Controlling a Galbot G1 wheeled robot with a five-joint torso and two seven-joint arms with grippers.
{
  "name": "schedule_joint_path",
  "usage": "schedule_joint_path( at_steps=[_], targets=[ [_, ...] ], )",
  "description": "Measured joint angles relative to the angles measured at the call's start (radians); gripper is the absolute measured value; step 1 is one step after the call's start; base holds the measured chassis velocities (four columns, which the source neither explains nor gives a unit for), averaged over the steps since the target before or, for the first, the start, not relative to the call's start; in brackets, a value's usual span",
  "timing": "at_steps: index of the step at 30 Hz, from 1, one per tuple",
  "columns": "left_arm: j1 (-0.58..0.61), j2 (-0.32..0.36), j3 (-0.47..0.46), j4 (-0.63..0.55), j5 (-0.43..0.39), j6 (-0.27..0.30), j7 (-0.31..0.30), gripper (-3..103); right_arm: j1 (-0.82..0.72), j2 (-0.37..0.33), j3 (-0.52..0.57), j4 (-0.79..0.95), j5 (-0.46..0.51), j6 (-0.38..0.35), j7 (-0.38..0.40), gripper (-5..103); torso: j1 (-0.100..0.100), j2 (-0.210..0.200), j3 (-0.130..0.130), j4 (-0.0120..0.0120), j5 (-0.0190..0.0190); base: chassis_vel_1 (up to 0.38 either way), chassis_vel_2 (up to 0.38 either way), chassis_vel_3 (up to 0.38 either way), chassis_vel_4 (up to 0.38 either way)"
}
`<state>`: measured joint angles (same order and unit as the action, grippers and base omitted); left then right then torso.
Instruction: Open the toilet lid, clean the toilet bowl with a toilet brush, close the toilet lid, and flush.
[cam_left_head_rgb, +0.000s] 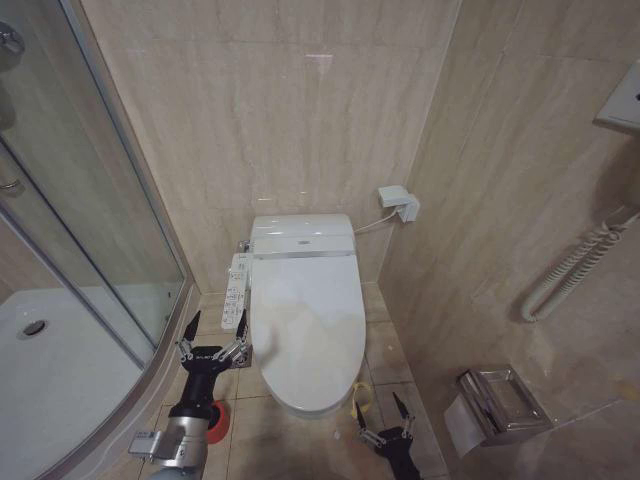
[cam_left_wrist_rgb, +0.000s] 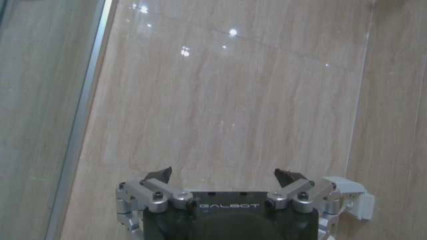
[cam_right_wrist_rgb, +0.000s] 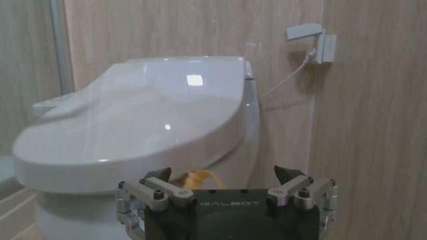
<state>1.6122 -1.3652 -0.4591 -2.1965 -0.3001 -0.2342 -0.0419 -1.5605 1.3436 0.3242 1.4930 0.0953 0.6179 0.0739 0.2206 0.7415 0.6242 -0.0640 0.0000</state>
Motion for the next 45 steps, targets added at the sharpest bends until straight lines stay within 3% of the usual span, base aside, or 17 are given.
schedule_joint_path(
  at_steps=[25, 26, 34, 35, 40, 41, 45],
  targets=[
    [0.033, -0.011, -0.001, -0.024, 0.013, 0.000, -0.002, 100, 0.110, 0.073, 0.038, -0.197, 0.083, 0.036, -0.061, 100, 0.000, 0.000, 0.000, -0.0002, -0.0001, 0.000, 0.000, 0.000, 0.000],
    [0.034, -0.011, -0.001, -0.024, 0.013, 0.000, -0.002, 100, 0.115, 0.078, 0.038, -0.205, 0.089, 0.040, -0.068, 87, 0.000, 0.000, 0.000, -0.0001, 0.0000, 0.000, 0.000, 0.000, 0.000],
    [0.040, -0.007, -0.006, -0.024, 0.013, -0.001, -0.002, 100, 0.125, 0.104, 0.033, -0.224, 0.104, 0.055, -0.090, 87, 0.000, 0.000, 0.000, -0.0001, -0.0001, 0.000, 0.000, 0.000, 0.000],
    [0.041, -0.006, -0.007, -0.026, 0.013, -0.002, -0.003, 100, 0.121, 0.106, 0.030, -0.221, 0.104, 0.057, -0.094, 60, 0.000, 0.000, 0.000, 0.0000, 0.0000, 0.000, 0.000, 0.000, 0.000],
    [0.041, -0.006, -0.006, -0.027, 0.013, -0.002, -0.003, 100, 0.098, 0.098, 0.030, -0.192, 0.104, 0.062, -0.106, 60, 0.000, 0.000, 0.000, -0.0001, -0.0001, 0.000, 0.000, 0.000, 0.000],
    [0.041, -0.007, -0.004, -0.027, 0.013, -0.002, -0.003, 100, 0.090, 0.094, 0.031, -0.182, 0.104, 0.063, -0.109, 33, 0.000, 0.000, 0.000, -0.0002, -0.0001, 0.000, 0.000, 0.000, 0.000],
    [0.041, -0.010, 0.002, -0.027, 0.015, -0.002, -0.003, 100, 0.075, 0.085, 0.035, -0.159, 0.106, 0.065, -0.115, 33, 0.000, 0.000, 0.000, -0.0001, -0.0001, 0.000, 0.000, 0.000, 0.000]
  ],
)
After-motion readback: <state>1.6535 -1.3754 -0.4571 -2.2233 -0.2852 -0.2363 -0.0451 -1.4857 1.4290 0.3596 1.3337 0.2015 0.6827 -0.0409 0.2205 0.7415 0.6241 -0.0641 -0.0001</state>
